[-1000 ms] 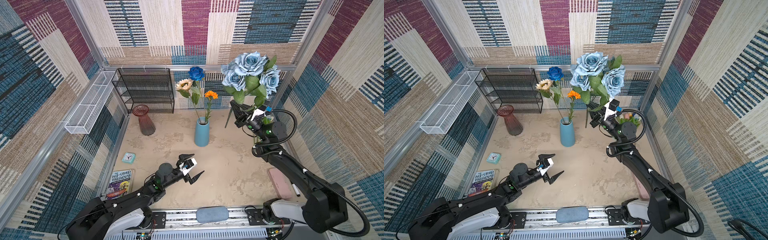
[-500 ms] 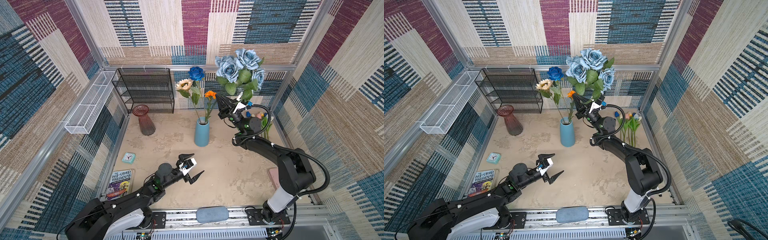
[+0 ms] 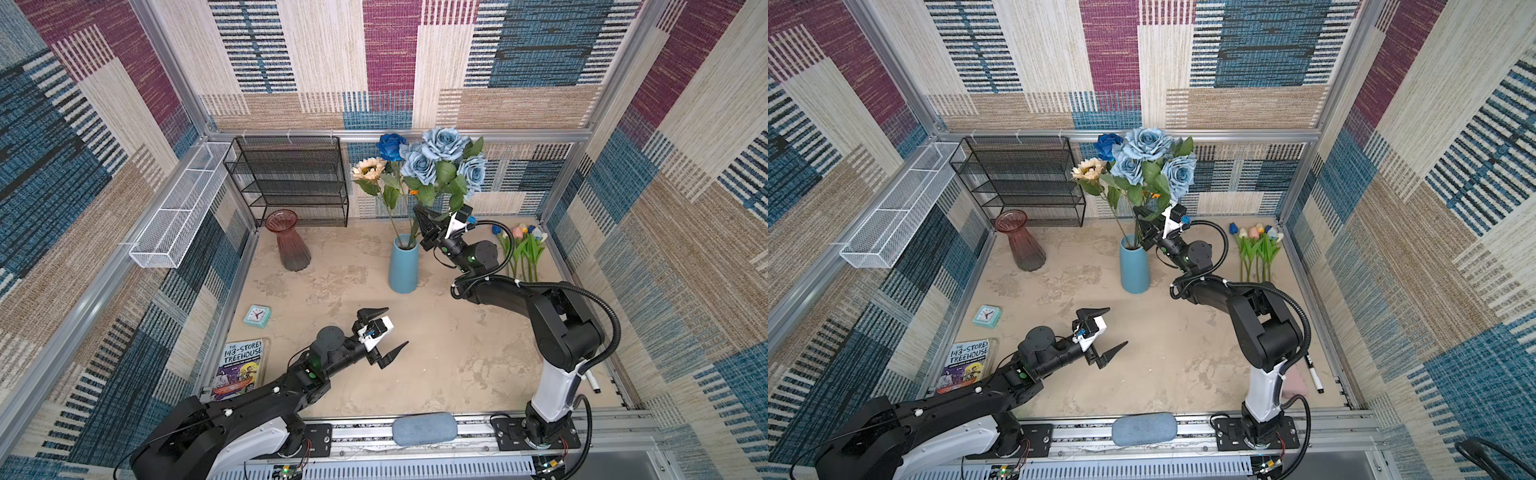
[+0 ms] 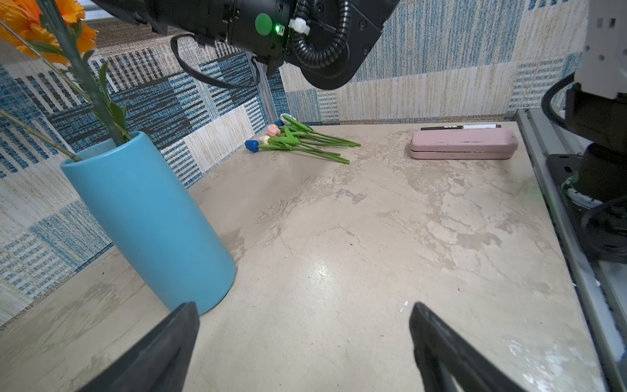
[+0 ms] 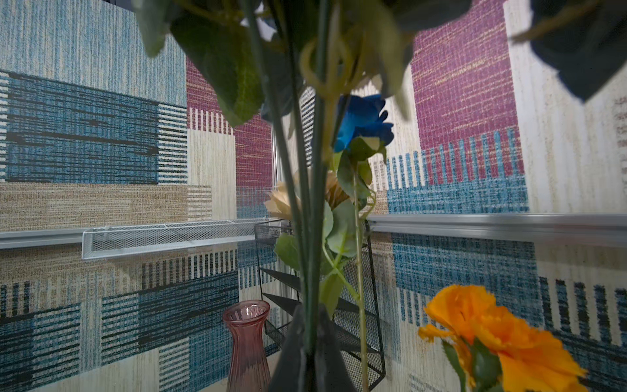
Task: Arrange the flowers into the vase
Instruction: 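Carry the rose bunch over the light-blue vase and lower its stems in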
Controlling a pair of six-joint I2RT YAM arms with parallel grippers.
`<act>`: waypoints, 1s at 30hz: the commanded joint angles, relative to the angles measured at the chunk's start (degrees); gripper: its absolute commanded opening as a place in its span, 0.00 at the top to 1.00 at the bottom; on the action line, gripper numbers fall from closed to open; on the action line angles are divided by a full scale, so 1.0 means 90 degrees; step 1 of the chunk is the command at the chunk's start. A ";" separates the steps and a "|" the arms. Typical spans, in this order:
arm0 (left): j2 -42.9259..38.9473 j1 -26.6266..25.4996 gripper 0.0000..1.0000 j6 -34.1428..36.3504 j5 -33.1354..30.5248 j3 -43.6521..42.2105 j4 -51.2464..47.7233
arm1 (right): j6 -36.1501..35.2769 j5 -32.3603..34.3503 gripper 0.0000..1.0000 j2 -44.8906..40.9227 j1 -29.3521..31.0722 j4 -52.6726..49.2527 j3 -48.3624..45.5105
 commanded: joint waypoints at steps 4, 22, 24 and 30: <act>0.0031 0.0001 0.00 0.0079 -0.0035 0.0061 0.0112 | -0.0394 0.0018 0.95 0.0240 0.0188 0.0412 -0.0088; 0.0158 -0.0008 0.00 0.0070 0.0058 0.0167 -0.0006 | -0.0842 0.0444 0.84 0.0471 0.0511 -0.0442 -0.0333; 0.0158 -0.0009 0.00 0.0071 0.0063 0.0163 -0.0015 | -0.0993 0.0512 0.84 0.0467 0.0553 -0.0618 -0.0308; 0.0168 -0.0007 0.00 0.0085 0.0053 0.0177 -0.0035 | -0.1189 0.0954 0.83 0.0314 0.0634 -0.1476 -0.0183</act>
